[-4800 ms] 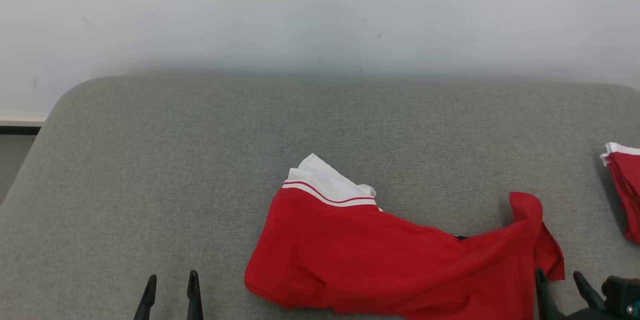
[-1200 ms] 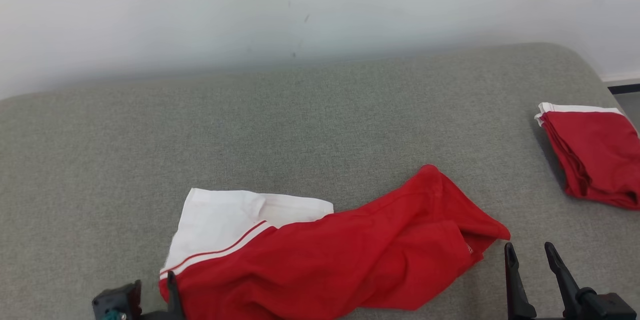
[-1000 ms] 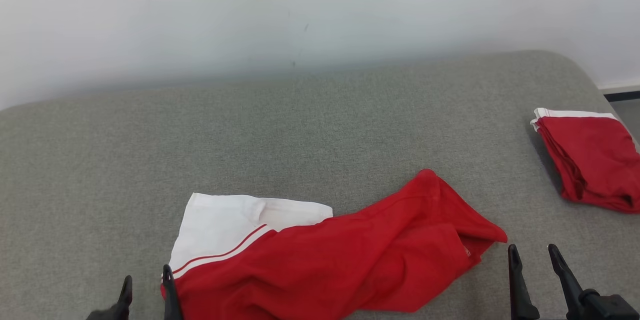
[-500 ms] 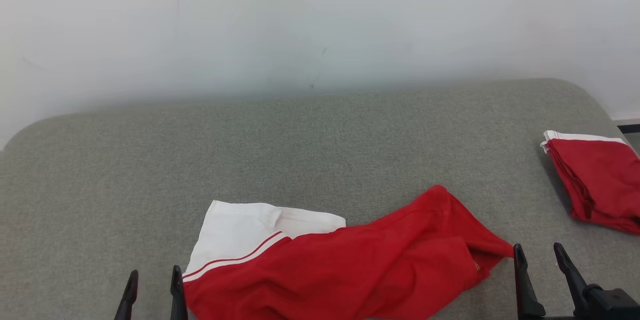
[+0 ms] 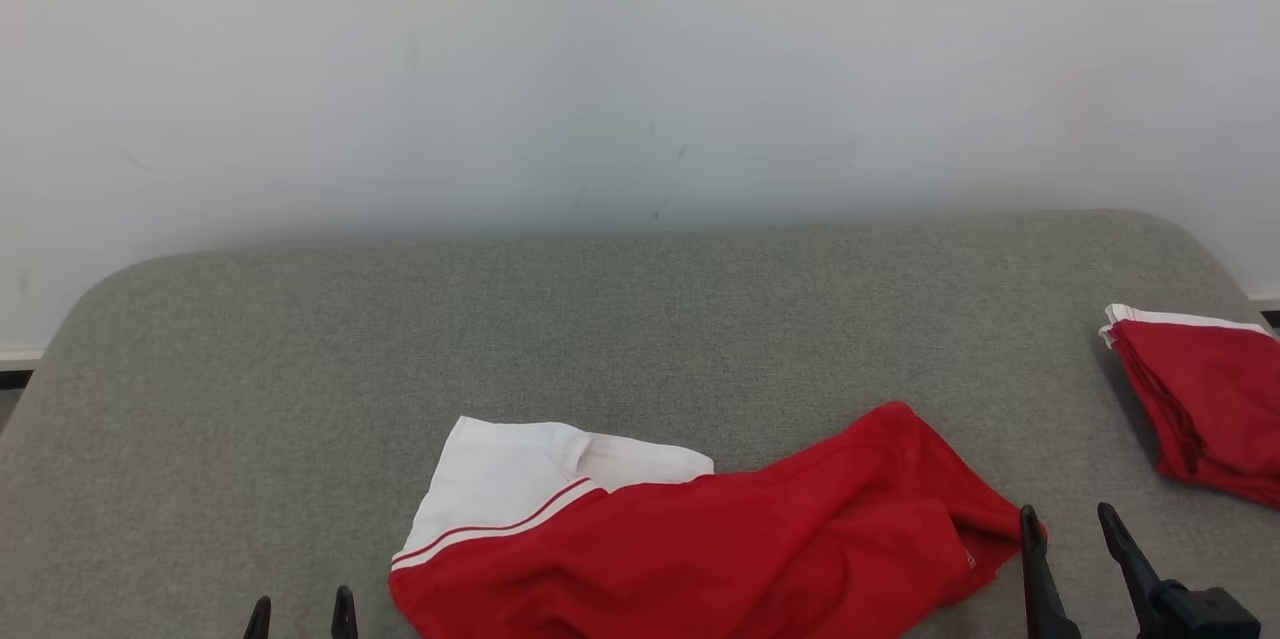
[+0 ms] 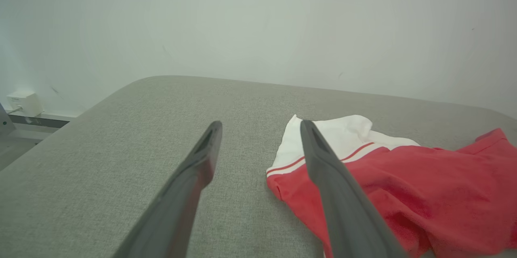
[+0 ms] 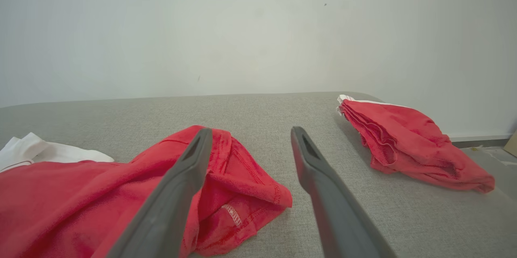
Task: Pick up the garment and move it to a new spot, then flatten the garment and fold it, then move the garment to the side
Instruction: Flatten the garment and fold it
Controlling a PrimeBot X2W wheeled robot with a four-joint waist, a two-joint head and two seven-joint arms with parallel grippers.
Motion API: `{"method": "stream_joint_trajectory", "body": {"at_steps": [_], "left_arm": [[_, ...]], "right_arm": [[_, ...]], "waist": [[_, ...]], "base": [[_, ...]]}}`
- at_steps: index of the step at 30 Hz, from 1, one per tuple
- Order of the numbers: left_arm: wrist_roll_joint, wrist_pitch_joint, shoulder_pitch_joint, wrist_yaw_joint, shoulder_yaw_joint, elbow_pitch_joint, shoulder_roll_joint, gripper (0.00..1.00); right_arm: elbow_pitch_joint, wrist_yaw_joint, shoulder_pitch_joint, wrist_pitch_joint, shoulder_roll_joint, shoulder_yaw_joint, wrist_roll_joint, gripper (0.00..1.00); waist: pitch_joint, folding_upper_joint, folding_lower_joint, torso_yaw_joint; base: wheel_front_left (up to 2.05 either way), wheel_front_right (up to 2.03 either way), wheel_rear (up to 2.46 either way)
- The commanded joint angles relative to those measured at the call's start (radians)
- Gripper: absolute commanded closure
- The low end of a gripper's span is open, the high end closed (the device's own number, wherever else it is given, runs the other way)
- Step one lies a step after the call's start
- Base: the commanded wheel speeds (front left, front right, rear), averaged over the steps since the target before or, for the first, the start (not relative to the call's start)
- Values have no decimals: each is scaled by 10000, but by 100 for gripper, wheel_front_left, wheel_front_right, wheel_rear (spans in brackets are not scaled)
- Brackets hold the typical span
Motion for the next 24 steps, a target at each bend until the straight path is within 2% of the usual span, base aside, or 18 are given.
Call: {"method": "stream_joint_trajectory", "body": {"at_steps": [1,24], "left_arm": [[59,-26,-92,-65,49,57,-29,0],[195,-27,-882,-337,170,894,-38,0]], "right_arm": [[58,-26,-60,-63,-7,32,-5,0],[563,-26,154,-161,125,645,219,0]], "waist": [[-30,1,1,26],[26,1,1,16]], "base": [[0,0,0],[0,0,0]]}}
